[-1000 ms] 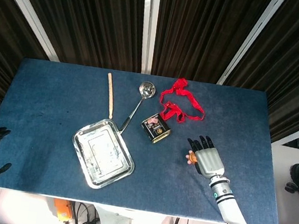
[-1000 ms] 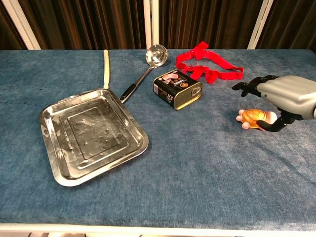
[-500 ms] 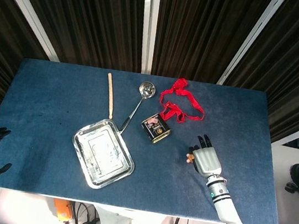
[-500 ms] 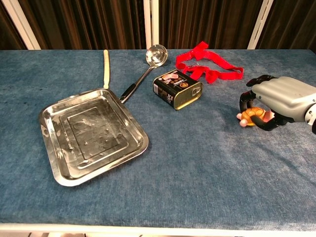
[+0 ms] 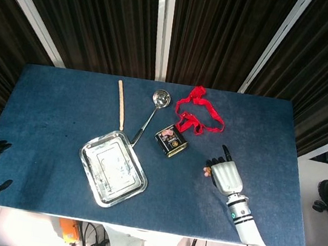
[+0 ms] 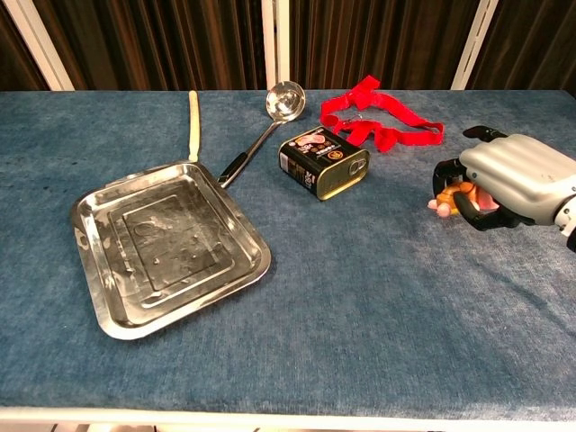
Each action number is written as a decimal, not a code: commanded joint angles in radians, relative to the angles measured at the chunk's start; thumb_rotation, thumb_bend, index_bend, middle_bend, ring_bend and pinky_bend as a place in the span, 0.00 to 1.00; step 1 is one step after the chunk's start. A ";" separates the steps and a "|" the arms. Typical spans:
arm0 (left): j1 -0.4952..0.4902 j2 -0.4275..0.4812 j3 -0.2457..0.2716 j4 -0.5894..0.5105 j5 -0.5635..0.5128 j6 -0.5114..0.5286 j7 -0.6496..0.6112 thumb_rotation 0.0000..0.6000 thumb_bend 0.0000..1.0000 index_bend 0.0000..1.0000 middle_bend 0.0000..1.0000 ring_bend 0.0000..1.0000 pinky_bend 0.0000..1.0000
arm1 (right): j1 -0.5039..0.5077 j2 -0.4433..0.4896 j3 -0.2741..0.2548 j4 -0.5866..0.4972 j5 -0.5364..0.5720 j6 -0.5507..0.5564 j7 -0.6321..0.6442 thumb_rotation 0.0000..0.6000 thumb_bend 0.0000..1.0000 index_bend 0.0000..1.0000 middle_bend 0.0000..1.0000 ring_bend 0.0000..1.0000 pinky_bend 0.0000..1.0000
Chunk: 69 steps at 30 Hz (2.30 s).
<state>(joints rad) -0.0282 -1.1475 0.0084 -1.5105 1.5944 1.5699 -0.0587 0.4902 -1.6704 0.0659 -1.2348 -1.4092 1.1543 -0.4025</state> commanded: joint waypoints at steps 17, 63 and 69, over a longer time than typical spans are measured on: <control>-0.004 0.004 -0.001 -0.014 0.003 -0.003 0.015 1.00 0.14 0.16 0.13 0.00 0.10 | -0.025 0.107 -0.021 -0.112 0.004 -0.003 -0.043 1.00 0.33 0.14 0.23 0.00 0.00; -0.007 0.002 0.004 -0.008 0.003 -0.014 0.007 1.00 0.14 0.16 0.13 0.00 0.10 | -0.061 0.115 0.008 -0.156 0.101 0.015 -0.170 1.00 0.26 0.25 0.29 0.00 0.00; -0.007 0.001 0.005 -0.005 0.000 -0.017 0.003 1.00 0.14 0.16 0.13 0.00 0.10 | -0.056 0.100 0.007 -0.140 0.115 -0.002 -0.177 1.00 0.32 0.45 0.42 0.02 0.00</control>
<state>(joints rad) -0.0351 -1.1460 0.0139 -1.5151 1.5948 1.5530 -0.0560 0.4323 -1.5667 0.0725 -1.3794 -1.2954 1.1548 -0.5790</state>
